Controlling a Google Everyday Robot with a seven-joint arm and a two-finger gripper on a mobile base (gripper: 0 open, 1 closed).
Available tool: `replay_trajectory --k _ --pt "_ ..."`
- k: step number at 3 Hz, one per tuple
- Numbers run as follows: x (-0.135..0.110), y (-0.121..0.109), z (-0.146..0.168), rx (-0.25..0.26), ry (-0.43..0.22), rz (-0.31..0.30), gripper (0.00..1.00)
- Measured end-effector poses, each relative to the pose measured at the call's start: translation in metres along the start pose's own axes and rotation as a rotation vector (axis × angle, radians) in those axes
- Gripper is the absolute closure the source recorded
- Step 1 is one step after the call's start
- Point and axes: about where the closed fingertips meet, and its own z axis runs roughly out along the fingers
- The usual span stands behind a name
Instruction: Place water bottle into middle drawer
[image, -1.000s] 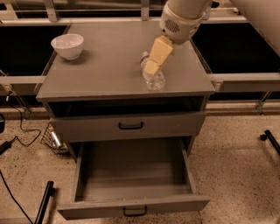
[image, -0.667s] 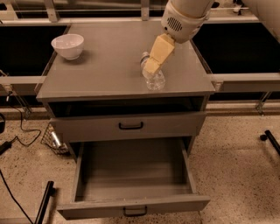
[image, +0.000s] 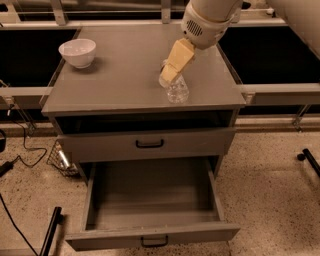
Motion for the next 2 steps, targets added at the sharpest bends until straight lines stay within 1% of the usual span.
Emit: replay_trajectory --k 2 --pt "-0.032 -0.020 0.033 0.039 0.014 0.111 0.00"
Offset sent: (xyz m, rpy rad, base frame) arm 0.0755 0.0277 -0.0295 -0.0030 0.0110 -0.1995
